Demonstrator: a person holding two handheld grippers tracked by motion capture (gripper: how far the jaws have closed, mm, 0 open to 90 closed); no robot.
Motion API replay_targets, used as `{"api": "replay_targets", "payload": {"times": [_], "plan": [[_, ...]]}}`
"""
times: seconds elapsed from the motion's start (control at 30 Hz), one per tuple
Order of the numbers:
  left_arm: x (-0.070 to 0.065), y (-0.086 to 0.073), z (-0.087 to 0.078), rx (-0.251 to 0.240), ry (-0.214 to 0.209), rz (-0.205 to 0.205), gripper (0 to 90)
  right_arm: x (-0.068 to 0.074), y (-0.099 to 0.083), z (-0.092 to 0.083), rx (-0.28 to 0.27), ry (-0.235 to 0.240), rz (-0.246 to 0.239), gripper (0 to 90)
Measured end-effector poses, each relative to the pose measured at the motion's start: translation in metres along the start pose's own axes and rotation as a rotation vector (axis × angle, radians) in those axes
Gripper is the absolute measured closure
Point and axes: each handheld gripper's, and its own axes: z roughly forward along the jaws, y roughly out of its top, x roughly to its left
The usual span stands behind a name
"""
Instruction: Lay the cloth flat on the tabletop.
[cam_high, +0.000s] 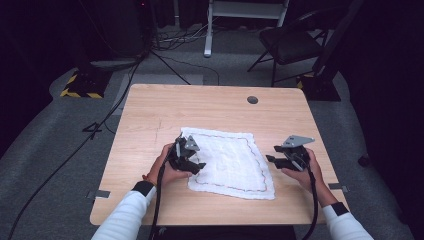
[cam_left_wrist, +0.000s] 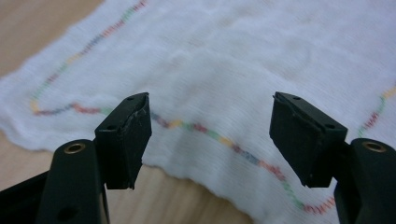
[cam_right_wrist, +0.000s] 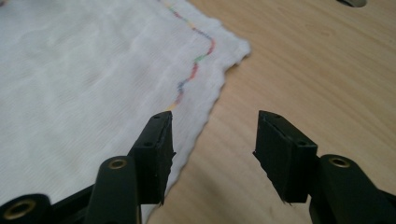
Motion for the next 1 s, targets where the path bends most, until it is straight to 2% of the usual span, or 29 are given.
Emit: {"api": "replay_targets", "payload": {"times": [0.17,0.33,0.4,0.47,0.63,0.8,0.87,0.9,0.93,1.0], "plan": [[-0.008,-0.016,-0.007,-0.011,-0.042,-0.001,28.4,-0.014,0.020,0.026,-0.002,-0.032,0.038,47.4],[-0.019,-0.030,-0.008,0.030,-0.041,0.016,28.1,-0.019,0.037,0.043,-0.026,-0.053,0.043,47.5],[-0.023,-0.033,-0.007,0.046,-0.039,0.022,27.7,-0.021,0.042,0.050,-0.021,-0.036,0.051,47.2],[-0.027,-0.037,-0.008,0.047,-0.034,0.023,28.1,-0.020,0.046,0.056,-0.019,-0.038,0.042,47.0],[-0.031,-0.045,-0.013,0.046,-0.025,0.000,28.3,-0.018,0.049,0.074,0.019,-0.021,0.013,46.8],[-0.033,-0.052,-0.017,0.040,-0.020,-0.026,28.6,-0.019,0.050,0.088,0.075,-0.040,-0.010,47.2],[-0.035,-0.055,-0.019,0.034,-0.014,-0.032,28.9,-0.022,0.048,0.094,0.116,-0.063,-0.015,46.8],[-0.036,-0.057,-0.021,0.037,-0.012,-0.036,28.9,-0.024,0.047,0.094,0.109,-0.053,-0.006,46.9],[-0.037,-0.058,-0.021,0.037,-0.012,-0.035,28.8,-0.028,0.045,0.094,0.106,-0.035,0.023,46.8],[-0.039,-0.061,-0.024,0.038,-0.012,-0.036,28.4,-0.033,0.044,0.093,0.109,-0.046,0.037,47.2]]}}
